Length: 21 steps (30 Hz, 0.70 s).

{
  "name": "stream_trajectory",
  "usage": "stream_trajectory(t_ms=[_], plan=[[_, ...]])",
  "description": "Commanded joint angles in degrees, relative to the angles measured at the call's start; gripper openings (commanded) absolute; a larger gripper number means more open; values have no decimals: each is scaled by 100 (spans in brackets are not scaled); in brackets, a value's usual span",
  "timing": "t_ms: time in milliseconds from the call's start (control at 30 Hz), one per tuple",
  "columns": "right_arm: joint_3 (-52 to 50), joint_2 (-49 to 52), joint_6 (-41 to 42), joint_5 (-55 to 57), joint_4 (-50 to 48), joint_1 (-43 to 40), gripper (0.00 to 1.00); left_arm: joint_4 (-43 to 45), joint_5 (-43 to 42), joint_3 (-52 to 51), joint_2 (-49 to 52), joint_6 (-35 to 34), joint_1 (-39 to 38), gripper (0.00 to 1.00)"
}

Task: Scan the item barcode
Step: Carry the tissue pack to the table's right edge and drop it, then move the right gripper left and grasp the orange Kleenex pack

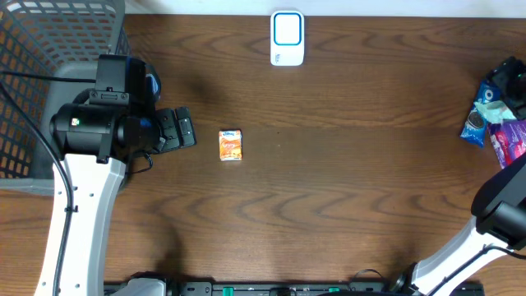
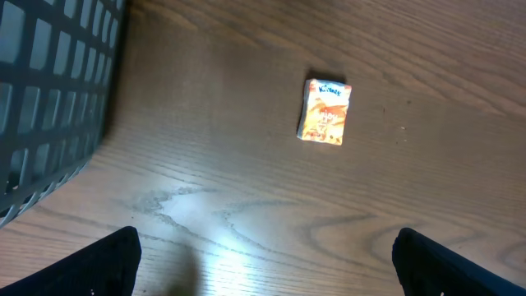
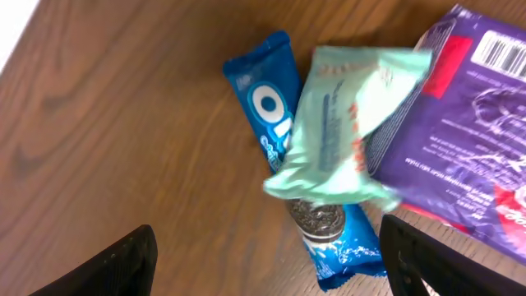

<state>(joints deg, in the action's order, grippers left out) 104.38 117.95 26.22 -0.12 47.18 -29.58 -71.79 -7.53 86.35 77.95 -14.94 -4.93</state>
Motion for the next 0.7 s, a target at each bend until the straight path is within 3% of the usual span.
stream_trajectory(t_ms=[0,200,400,533,667], plan=[[-9,9,-282,-457,46,118,82,-17,33,114,-9,74,15,98],[-9,9,-1016,-2155,254,498,79,-17,33,114,-9,74,15,98],[-9,9,-1692,-2865,741,1340,84,-17,33,114,-9,76,15,98],[-15,9,-1976,-2874,1233,2138,73,-17,33,114,-9,74,15,98],[-162,9,-2181,-2872,1231,2962,50,-17,33,114,-9,76,15,98]])
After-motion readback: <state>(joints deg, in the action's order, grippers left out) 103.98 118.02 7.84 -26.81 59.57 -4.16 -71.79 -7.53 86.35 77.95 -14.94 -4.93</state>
